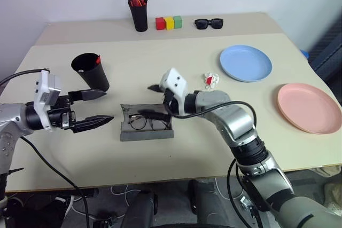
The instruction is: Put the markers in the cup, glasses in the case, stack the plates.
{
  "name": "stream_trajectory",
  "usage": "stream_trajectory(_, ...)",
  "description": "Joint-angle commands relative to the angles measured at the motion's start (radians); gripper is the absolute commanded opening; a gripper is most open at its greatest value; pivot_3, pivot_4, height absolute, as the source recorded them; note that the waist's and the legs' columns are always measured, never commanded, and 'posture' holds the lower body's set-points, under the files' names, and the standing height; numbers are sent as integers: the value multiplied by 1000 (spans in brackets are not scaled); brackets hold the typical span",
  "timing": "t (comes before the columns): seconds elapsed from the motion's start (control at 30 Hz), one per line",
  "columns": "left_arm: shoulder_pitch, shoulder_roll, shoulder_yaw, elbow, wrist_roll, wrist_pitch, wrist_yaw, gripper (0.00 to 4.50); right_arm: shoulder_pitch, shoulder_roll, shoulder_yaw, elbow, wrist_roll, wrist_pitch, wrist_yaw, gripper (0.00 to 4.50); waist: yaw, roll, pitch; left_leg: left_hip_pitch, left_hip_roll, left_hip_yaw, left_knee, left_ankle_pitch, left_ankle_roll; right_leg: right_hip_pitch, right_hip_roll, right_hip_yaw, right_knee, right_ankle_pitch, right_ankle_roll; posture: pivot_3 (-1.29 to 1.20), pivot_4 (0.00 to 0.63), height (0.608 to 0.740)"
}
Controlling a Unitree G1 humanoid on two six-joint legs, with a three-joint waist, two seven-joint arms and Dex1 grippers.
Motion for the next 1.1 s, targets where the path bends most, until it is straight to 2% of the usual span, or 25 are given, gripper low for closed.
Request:
stream_trajectory(0.03, -119, -72, -44, 78, 61, -71, 89, 4467, 24, -39, -97, -77, 96, 46, 15, 4440, 3, 0, 0, 0, 0, 0, 0, 0, 0, 0, 0, 0, 0, 0, 0, 0, 150, 740)
stream_trajectory(0.1, -214, -148, -130, 136, 167, -127, 180, 3943, 92, -92, -140, -133, 146, 79, 31, 4500, 17, -1, -1, 0, 0, -1, 1, 0, 0, 1, 0, -1, 0, 0, 0, 0, 150, 740)
stream_trajectory(0.17, -262, -200, -202, 179, 249, -156, 236, 3200, 161, -144, -172, -208, 222, 124, 66, 4500, 25, -1, -1, 0, 0, 0, 1, 0, 0, 1, 0, -1, -1, 0, 0, 0, 150, 740)
stream_trajectory(0.27, -313, -255, -268, 258, 329, -194, 283, 1686, 239, -208, -194, -302, 297, 143, 104, 4500, 20, -1, -1, -1, -1, 1, 1, 0, 0, 1, -1, 0, -1, 1, 0, 0, 150, 740)
stream_trajectory(0.37, -396, -291, -310, 374, 406, -253, 323, 201, 266, -234, -191, -335, 300, 135, 74, 4500, 14, -1, 0, 0, 0, 2, 1, 0, 0, 1, 0, 0, -1, 0, 0, 0, 150, 740)
stream_trajectory(0.4, -422, -299, -312, 412, 421, -269, 336, 41, 264, -235, -187, -335, 297, 134, 60, 4500, 15, -1, 0, 0, 1, 2, 1, 0, 0, 1, 1, 0, 0, 0, 0, 0, 150, 740)
stream_trajectory(0.53, -519, -318, -331, 570, 455, -296, 325, 41, 257, -221, -176, -325, 297, 129, 17, 4500, 21, -1, 0, 1, 2, 1, 3, 0, 0, 2, 2, 0, -1, 1, 0, 0, 150, 740)
stream_trajectory(0.67, -550, -320, -434, 645, 532, -250, 251, 41, 267, -217, -155, -327, 283, 107, -9, 4500, 22, -1, -1, 0, 1, 2, 2, 0, 0, 2, 1, 0, -1, 1, 0, 0, 150, 740)
stream_trajectory(0.83, -549, -301, -485, 637, 555, -156, 183, 41, 263, -218, -143, -319, 276, 88, -28, 4500, 19, -1, 0, -1, 1, 1, 2, 0, 0, 1, 1, 0, -1, 1, 0, 0, 150, 740)
stream_trajectory(0.93, -559, -312, -468, 639, 550, -145, 194, 41, 261, -221, -131, -308, 265, 70, -36, 4500, 21, -1, 0, 0, 1, 1, 2, 0, 0, 1, 1, 0, 0, 1, 0, 0, 150, 740)
stream_trajectory(1.1, -515, -290, -486, 545, 527, -77, 105, 41, 259, -225, -120, -296, 253, 50, -43, 4500, 21, -1, 0, -1, 1, 1, 3, 0, 0, 1, 1, 0, 0, 1, 0, 0, 150, 740)
